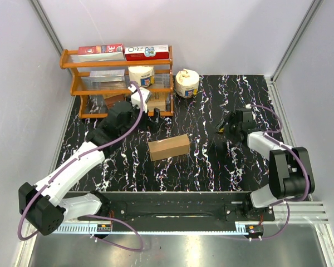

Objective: Unpack the express box

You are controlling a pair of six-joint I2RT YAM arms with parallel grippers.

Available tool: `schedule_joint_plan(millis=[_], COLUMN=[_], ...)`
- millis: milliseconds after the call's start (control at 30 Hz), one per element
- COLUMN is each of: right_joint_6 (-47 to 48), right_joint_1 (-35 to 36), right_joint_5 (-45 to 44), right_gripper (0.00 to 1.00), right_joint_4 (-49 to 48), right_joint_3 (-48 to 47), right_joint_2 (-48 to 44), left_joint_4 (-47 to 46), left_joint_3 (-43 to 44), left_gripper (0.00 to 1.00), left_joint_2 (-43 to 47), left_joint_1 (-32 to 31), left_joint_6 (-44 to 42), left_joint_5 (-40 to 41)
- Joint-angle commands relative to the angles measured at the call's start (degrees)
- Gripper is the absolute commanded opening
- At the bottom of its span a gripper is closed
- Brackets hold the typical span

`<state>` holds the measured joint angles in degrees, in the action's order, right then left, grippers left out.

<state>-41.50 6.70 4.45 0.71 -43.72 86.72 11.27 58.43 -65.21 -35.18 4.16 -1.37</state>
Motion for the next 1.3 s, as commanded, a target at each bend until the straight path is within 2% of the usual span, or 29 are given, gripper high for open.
schedule_joint_plan(millis=[0, 167, 200, 300, 400, 433, 467, 500, 533, 600, 633, 667, 700, 733, 767, 867, 1033, 1267], right_joint_6=[0.9, 2.4, 3.2, 5.9, 8.8, 9.2, 9.5, 9.6, 9.9, 12.2, 12.8, 13.4, 13.0, 12.8, 12.7, 12.1, 15.3, 18.5], right_joint_1=[-0.2, -0.3, -0.3, -0.3, -0.2, -0.3, -0.1, 0.6, 1.5, 6.1, 8.1, 9.7, 11.0, 13.1, 13.8, 15.4, 17.6, 21.3], right_joint_5=[-7.1, -13.6, -13.8, -11.0, -0.9, 5.6, 8.8, 11.5, 14.6, 14.5, 12.8, 12.0, 10.9, 9.3, 9.3, 10.5, 12.5, 15.1], right_gripper=[0.84, 0.87, 0.87, 0.85, 0.77, 0.73, 0.63, 0.59, 0.56, 0.47, 0.45, 0.43, 0.37, 0.34, 0.33, 0.27, 0.23, 0.24], right_joint_4=[8.1, 16.8, 17.2, 17.8, 15.6, 13.7, 12.7, 11.6, 11.0, 12.1, 13.5, 13.9, 14.1, 13.9, 13.6, 13.4, 17.6, 21.7], right_joint_3=[-2.2, -3.5, -3.6, -4.7, -6.4, -7.4, -7.9, -8.6, -10.7, -14.0, -17.6, -19.3, -20.7, -23.2, -24.6, -29.7, -36.9, -36.5], right_joint_2=[-6.1, -11.6, -13.2, -15.6, -15.0, -14.3, -13.5, -11.2, -9.7, -4.9, -3.3, -1.7, 1.5, 3.0, 4.7, 11.3, 19.6, 20.7], left_joint_4=[-4.2, -0.8, 2.8, 4.8, 4.3, 4.9, 5.8, 7.9, 8.8, 11.3, 11.9, 12.5, 13.5, 14.0, 14.6, 16.2, 16.7, 17.7], left_joint_3=[-1.1, 1.6, 4.0, 5.1, 3.3, 2.9, 2.8, 2.4, 2.0, -0.1, -1.0, -2.0, -4.0, -4.9, -5.8, -8.9, -12.2, -12.2], left_gripper=[0.99, 0.99, 0.99, 0.99, 0.99, 0.95, 0.89, 0.85, 0.75, 0.65, 0.61, 0.49, 0.44, 0.39, 0.27, 0.08, 0.01, 0.0], left_joint_2=[1.9, -0.8, -1.5, -2.6, -0.8, -0.4, -0.4, -0.4, -0.5, -0.8, -0.8, -0.4, -0.3, 0.1, 0.7, 1.6, 0.5, -5.3], left_joint_1=[3.1, 4.5, 4.6, 4.9, 5.0, 5.0, 4.9, 4.9, 4.9, 4.9, 4.8, 4.7, 4.2, 4.1, 4.0, 3.9, 2.9, 0.8], left_joint_6=[6.9, 9.1, 9.3, 8.4, 10.4, 11.2, 11.6, 11.8, 12.9, 14.3, 16.0, 17.0, 18.1, 19.6, 20.3, 22.8, 24.8, 22.8], left_joint_5=[-1.0, -5.2, -5.9, -10.0, -9.5, -9.5, -10.2, -10.9, -13.0, -15.3, -17.7, -18.1, -18.5, -18.8, -18.6, -17.8, -17.4, -15.9])
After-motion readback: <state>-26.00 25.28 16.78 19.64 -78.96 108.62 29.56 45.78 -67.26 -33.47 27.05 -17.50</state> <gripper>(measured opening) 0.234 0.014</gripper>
